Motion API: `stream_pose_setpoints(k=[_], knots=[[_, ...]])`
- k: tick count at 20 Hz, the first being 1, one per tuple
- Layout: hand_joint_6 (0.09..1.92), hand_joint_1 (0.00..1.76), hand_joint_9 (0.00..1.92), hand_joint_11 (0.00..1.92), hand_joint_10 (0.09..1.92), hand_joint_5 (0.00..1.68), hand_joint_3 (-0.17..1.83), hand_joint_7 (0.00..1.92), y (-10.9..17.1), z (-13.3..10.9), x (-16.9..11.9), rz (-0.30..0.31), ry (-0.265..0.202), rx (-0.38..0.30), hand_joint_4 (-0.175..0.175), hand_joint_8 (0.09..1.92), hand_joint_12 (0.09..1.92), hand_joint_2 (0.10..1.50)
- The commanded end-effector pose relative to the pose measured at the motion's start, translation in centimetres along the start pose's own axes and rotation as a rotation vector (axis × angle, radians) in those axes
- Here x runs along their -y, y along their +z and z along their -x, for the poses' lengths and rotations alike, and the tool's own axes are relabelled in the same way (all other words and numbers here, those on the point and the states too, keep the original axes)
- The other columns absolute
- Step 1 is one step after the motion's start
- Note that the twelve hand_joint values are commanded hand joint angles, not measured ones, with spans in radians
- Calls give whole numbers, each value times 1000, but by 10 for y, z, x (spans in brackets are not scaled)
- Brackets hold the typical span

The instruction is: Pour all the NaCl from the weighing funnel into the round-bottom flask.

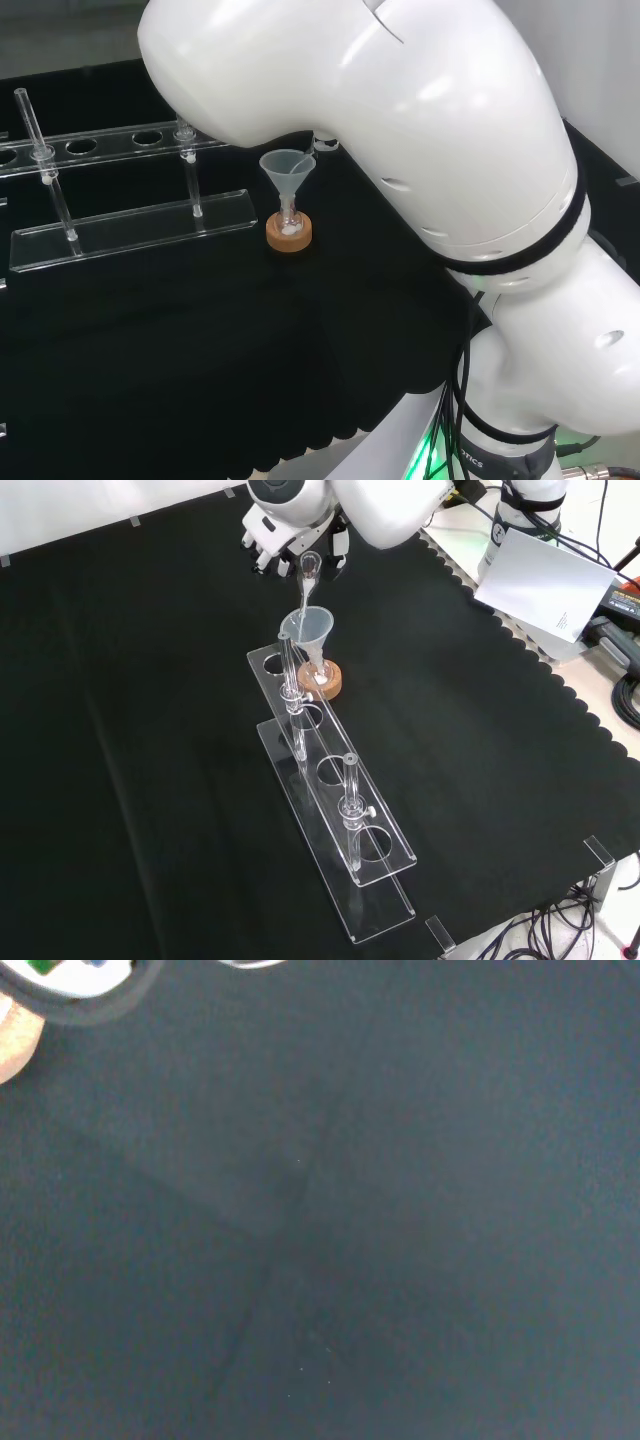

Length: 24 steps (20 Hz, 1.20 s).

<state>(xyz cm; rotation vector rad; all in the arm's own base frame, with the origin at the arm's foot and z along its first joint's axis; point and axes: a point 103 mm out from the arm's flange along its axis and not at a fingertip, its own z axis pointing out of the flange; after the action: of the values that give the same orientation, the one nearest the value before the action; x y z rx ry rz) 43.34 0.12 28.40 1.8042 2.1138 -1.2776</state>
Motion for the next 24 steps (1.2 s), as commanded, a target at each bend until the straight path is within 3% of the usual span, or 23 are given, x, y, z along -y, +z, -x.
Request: stream_pose_setpoints(k=[1,16,24], knots=[[760,1108,899,604,422,1237,706,595,-3,2,0,-11,5,18,175,603,1237,647],[762,1108,899,604,421,1237,706,594,-17,-8,0,-25,-1,62,175,603,1238,647],[762,1108,899,604,421,1237,706,593,-20,-12,-2,-49,9,121,175,603,1238,647]])
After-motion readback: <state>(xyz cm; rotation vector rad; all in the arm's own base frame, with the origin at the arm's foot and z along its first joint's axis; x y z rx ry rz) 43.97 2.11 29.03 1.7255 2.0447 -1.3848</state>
